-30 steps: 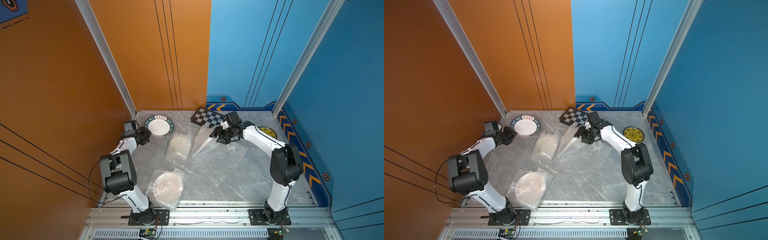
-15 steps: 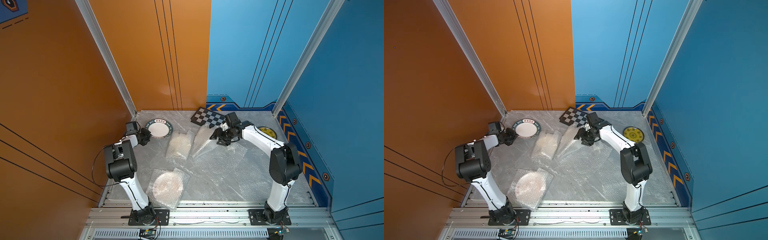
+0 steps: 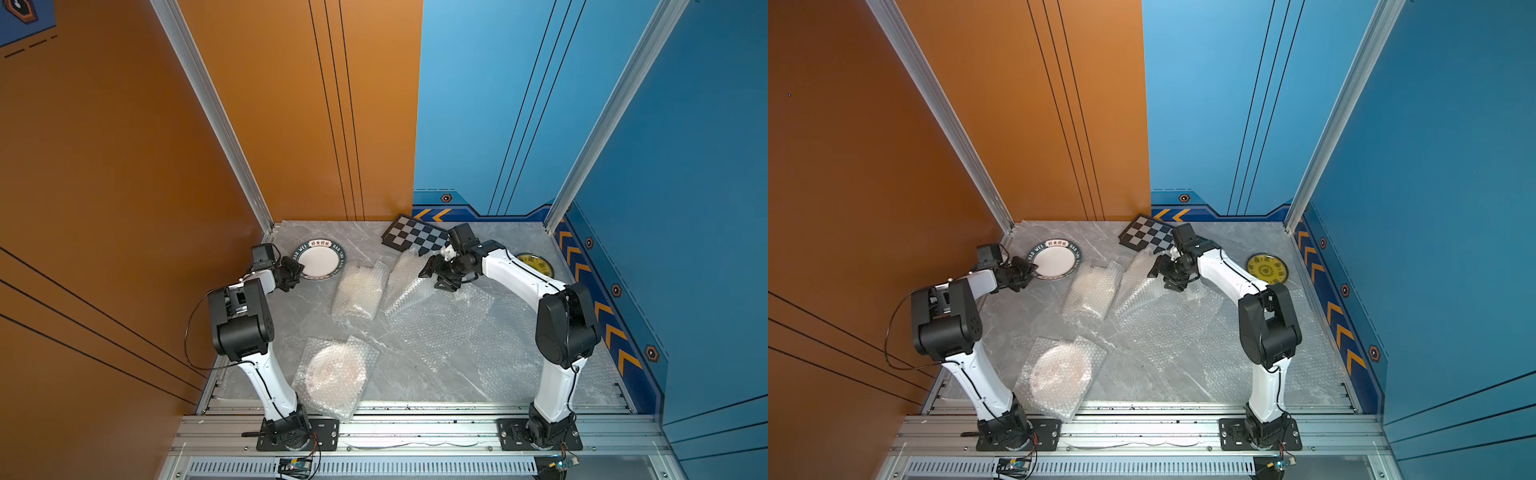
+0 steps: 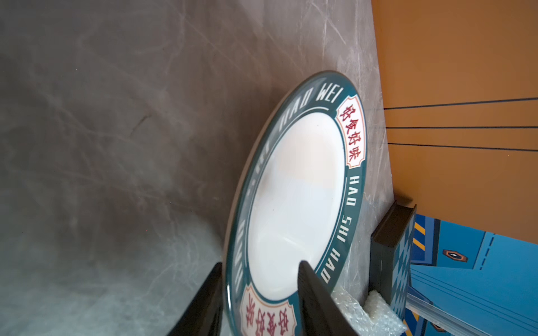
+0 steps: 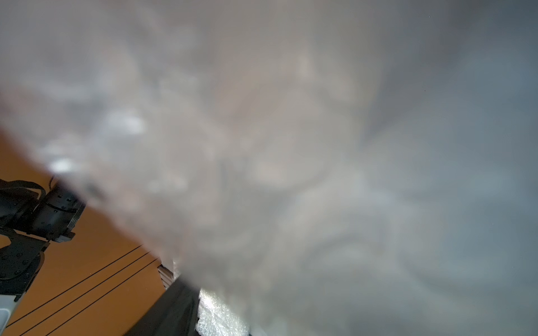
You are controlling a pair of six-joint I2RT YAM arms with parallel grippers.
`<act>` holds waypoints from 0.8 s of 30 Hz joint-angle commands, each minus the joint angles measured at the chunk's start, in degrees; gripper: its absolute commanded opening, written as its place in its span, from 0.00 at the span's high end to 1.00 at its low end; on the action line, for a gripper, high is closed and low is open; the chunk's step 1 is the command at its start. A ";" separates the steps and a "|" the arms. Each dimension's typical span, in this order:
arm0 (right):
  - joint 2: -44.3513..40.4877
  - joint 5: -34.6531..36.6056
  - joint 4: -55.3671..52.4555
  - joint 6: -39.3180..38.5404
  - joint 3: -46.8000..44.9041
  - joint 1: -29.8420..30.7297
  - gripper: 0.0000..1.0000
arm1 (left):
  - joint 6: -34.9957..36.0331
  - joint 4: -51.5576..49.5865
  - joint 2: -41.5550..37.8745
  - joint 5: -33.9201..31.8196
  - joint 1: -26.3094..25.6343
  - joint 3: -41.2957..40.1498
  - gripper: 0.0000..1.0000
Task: Unpack dinner plates from bubble wrap
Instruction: Place the plate at the center of the board, then pick up the bubble wrap from the center of the board.
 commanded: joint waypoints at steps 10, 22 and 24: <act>5.11 5.56 -3.10 3.12 5.52 0.73 0.28 | 1.68 -4.90 -12.44 0.98 0.31 -7.81 0.37; 7.53 11.31 -3.01 6.03 9.50 1.51 0.76 | 2.15 -8.51 -26.03 2.15 -0.41 -16.95 0.33; 7.58 12.85 -3.01 6.58 10.07 1.41 0.84 | 1.95 -10.41 -28.31 2.27 -0.57 -17.86 0.33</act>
